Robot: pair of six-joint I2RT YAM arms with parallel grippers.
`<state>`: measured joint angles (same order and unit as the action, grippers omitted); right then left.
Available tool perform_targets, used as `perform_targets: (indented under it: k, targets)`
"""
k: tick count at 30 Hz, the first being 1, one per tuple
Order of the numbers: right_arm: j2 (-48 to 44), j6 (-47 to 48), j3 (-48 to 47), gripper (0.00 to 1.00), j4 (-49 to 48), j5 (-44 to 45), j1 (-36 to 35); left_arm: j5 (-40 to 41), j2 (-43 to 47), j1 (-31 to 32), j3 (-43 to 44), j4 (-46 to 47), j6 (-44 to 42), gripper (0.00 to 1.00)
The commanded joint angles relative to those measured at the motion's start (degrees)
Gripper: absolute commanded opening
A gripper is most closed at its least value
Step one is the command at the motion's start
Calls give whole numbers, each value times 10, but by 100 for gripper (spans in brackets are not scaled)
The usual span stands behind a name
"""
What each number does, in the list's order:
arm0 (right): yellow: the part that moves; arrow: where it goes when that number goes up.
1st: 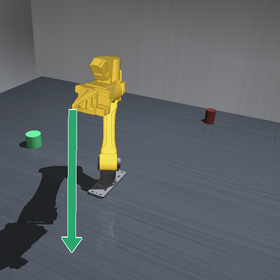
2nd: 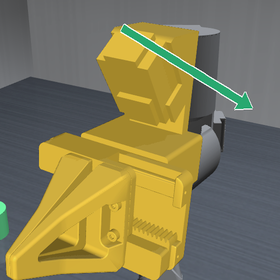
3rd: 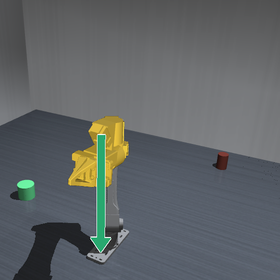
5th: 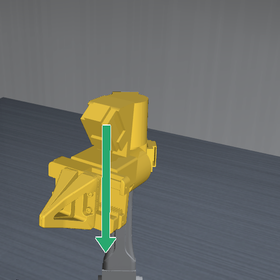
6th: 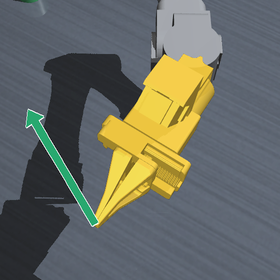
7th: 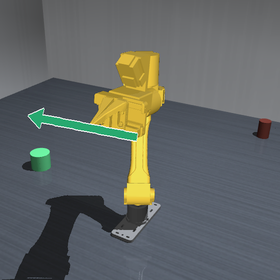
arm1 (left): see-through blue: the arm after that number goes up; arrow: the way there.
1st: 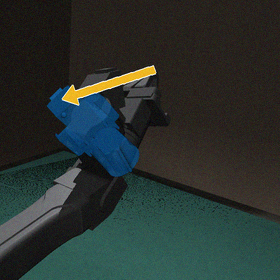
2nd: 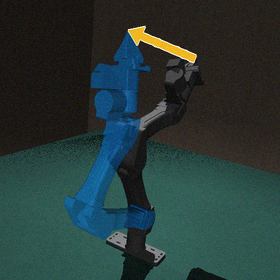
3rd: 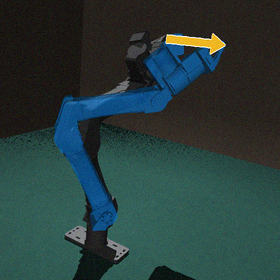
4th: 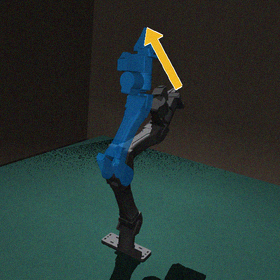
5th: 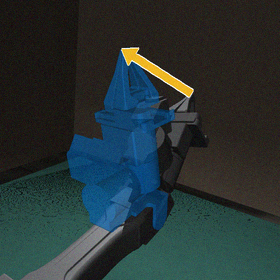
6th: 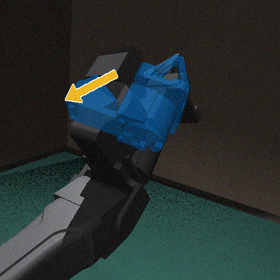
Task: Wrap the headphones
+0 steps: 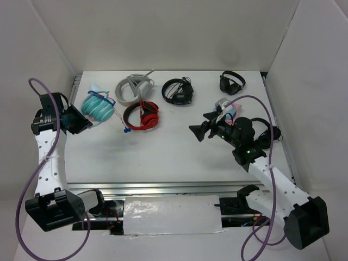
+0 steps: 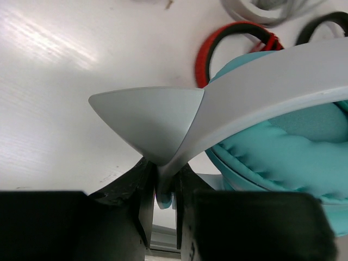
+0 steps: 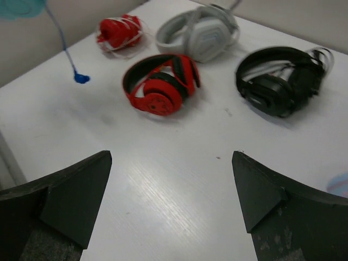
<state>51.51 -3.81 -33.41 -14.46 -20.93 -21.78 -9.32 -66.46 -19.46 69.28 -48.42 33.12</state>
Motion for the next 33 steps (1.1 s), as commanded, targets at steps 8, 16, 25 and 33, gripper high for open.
perform_targets:
  k: [8, 16, 25, 33]
  targets:
    - [163, 20, 6, 100, -349, -85, -155, -48, 20, 113, 86, 31, 18, 0]
    - [332, 0, -63, 100, -497, -19, -223, -26, 25, 186, 115, 13, 25, 0]
    - [446, -29, -116, 80, -534, -45, -229, -27, 36, 249, 143, -5, 23, 0]
    - [476, -36, -141, 45, -573, -93, -223, -54, 29, 299, 156, -14, 9, 0]
